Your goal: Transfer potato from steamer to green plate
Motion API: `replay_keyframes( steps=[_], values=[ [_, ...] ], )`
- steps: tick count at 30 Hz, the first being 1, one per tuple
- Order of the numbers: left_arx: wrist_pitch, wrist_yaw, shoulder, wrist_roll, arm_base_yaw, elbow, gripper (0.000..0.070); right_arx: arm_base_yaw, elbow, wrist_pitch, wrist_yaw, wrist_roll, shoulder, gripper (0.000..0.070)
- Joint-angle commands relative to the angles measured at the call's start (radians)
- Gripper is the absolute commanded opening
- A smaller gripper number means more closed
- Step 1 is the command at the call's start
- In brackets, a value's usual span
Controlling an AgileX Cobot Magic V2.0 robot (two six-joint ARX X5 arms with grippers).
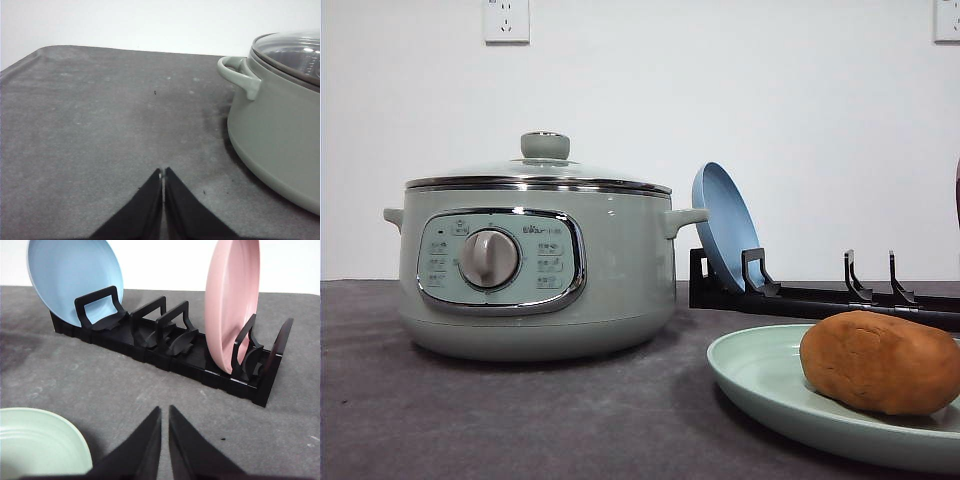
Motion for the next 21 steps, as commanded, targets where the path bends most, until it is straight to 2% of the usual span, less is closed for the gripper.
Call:
replay_keyframes(
  steps=[1,5,21],
  values=[
    [-0.005,-0.003,-0.002,0.009,0.000,-0.020,0.0000,0.012,-0.005,-0.011,0.011,-0.020,-0.002,0.0015],
    [-0.005,-0.003,-0.002,0.008,0.000,-0.020,0.0000,0.018,-0.005,-0.009,0.010,0.012,-0.002,0.0015],
    [-0.005,-0.003,-0.002,0.008,0.000,-0.020,0.0000,0.018,-0.005,0.020,0.006,0.012,-0.002,0.0015]
  ],
)
